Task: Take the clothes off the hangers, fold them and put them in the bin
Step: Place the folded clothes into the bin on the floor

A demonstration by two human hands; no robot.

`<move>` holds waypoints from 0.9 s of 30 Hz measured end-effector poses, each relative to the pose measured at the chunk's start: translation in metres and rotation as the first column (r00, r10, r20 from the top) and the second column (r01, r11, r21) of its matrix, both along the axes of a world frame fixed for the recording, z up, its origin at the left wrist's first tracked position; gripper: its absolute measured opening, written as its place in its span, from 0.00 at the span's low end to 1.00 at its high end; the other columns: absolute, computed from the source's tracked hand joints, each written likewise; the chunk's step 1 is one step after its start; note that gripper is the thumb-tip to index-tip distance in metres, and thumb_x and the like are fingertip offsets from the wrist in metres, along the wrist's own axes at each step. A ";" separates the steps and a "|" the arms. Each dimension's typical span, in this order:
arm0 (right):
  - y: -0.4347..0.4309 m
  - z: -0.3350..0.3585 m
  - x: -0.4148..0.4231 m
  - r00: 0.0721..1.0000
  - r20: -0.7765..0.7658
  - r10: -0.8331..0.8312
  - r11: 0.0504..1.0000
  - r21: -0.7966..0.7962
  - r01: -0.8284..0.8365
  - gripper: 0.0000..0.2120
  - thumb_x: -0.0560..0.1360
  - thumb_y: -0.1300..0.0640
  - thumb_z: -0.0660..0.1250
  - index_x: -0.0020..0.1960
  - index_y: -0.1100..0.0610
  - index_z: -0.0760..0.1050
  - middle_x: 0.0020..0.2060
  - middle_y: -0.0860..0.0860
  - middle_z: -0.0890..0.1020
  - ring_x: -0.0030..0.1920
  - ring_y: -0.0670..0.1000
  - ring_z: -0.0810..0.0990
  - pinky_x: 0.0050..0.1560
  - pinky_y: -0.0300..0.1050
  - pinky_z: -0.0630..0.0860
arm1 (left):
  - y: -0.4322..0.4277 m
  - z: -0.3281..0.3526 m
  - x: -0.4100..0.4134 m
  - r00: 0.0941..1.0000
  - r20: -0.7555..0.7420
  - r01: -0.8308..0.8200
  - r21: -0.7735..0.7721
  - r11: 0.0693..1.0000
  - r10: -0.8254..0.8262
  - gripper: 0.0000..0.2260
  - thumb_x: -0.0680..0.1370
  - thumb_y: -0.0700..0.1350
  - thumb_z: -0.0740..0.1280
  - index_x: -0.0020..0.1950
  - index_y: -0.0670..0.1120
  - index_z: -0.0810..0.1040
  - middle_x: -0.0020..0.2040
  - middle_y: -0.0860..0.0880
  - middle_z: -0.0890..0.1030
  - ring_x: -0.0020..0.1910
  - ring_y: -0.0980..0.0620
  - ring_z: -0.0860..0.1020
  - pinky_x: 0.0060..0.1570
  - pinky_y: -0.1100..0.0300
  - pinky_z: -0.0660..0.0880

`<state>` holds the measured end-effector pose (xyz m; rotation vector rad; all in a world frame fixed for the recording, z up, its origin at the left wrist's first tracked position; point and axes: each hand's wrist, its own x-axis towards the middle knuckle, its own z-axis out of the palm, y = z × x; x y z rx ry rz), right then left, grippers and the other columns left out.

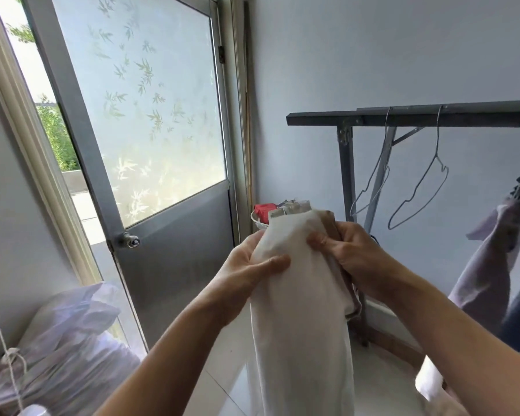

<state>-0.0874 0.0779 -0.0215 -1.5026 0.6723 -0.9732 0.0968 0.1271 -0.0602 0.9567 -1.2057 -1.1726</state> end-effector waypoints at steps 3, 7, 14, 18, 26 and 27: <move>-0.005 -0.004 0.003 0.994 -0.057 -0.098 0.995 0.009 0.098 0.05 0.78 0.58 0.67 0.51 0.58 0.79 0.41 0.52 0.85 0.38 0.47 0.83 0.34 0.37 0.78 | -0.003 0.000 -0.006 0.984 0.055 -0.169 -0.053 0.984 0.172 0.37 0.68 0.43 0.78 0.73 0.57 0.66 0.63 0.45 0.80 0.59 0.47 0.81 0.58 0.52 0.78; -0.012 -0.013 0.000 0.970 -0.078 -0.229 0.973 0.010 0.231 0.32 0.73 0.56 0.73 0.72 0.53 0.63 0.57 0.53 0.80 0.43 0.41 0.82 0.36 0.33 0.77 | -0.003 -0.002 -0.013 0.935 0.141 -0.295 -0.203 0.934 0.326 0.34 0.72 0.42 0.76 0.69 0.70 0.68 0.64 0.43 0.79 0.61 0.47 0.80 0.60 0.49 0.78; -0.010 -0.017 -0.012 0.968 -0.251 -0.022 0.990 -0.141 -0.014 0.30 0.69 0.70 0.74 0.67 0.56 0.70 0.52 0.56 0.82 0.46 0.46 0.84 0.45 0.43 0.82 | 0.001 0.004 -0.022 0.875 0.115 -0.434 -0.248 0.866 0.471 0.19 0.72 0.37 0.75 0.61 0.53 0.82 0.48 0.53 0.86 0.46 0.57 0.83 0.46 0.64 0.80; -0.008 -0.015 -0.012 0.940 -0.302 -0.158 0.945 -0.323 0.055 0.11 0.71 0.66 0.73 0.51 0.55 0.80 0.41 0.53 0.84 0.38 0.43 0.82 0.41 0.41 0.81 | 0.004 0.010 -0.020 0.795 0.232 -0.476 -0.334 0.813 0.561 0.15 0.70 0.40 0.77 0.54 0.51 0.85 0.47 0.57 0.86 0.46 0.63 0.82 0.46 0.69 0.77; -0.006 -0.005 -0.016 0.988 -0.125 -0.086 0.988 -0.142 0.068 0.05 0.71 0.55 0.74 0.44 0.55 0.79 0.33 0.48 0.82 0.31 0.48 0.81 0.28 0.46 0.77 | 0.003 0.035 -0.001 0.746 0.313 -0.469 -0.381 0.797 0.588 0.09 0.65 0.49 0.80 0.41 0.50 0.85 0.36 0.52 0.84 0.34 0.57 0.79 0.34 0.64 0.76; -0.004 -0.003 -0.015 0.992 -0.090 -0.086 0.990 -0.119 0.074 0.05 0.72 0.56 0.72 0.44 0.55 0.79 0.31 0.47 0.82 0.29 0.46 0.80 0.25 0.43 0.75 | 0.003 0.038 -0.002 0.763 0.267 -0.483 -0.370 0.794 0.588 0.10 0.66 0.48 0.80 0.43 0.49 0.84 0.36 0.52 0.84 0.33 0.57 0.79 0.33 0.65 0.76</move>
